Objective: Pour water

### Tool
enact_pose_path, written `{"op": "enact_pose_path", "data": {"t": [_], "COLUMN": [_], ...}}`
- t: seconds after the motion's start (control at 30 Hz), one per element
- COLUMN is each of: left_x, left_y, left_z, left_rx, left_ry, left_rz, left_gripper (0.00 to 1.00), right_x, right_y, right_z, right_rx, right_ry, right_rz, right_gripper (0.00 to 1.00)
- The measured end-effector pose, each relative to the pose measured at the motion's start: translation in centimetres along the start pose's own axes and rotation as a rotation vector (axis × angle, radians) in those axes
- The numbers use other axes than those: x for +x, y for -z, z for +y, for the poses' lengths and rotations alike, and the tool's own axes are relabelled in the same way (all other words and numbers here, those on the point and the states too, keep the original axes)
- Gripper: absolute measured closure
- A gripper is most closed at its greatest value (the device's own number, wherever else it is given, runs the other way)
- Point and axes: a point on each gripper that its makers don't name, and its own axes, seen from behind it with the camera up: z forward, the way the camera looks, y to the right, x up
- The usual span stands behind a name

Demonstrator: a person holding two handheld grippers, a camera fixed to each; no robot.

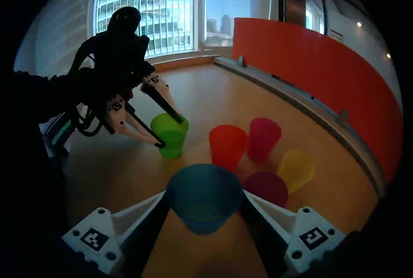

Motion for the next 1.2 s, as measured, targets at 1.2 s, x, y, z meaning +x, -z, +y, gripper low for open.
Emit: {"op": "enact_pose_path", "data": {"t": [1.2], "left_x": [-1.1], "left_y": [0.4], "left_z": [-0.2], "left_rx": [0.004], "left_ry": [0.006], "left_rz": [-0.008], "left_gripper": [0.05], "right_x": [-2.6], "right_y": [-1.3], "right_z": [-0.1], "right_rx": [-0.016], "right_ry": [0.005], "right_rz": [-0.039], "right_gripper": [0.07]}}
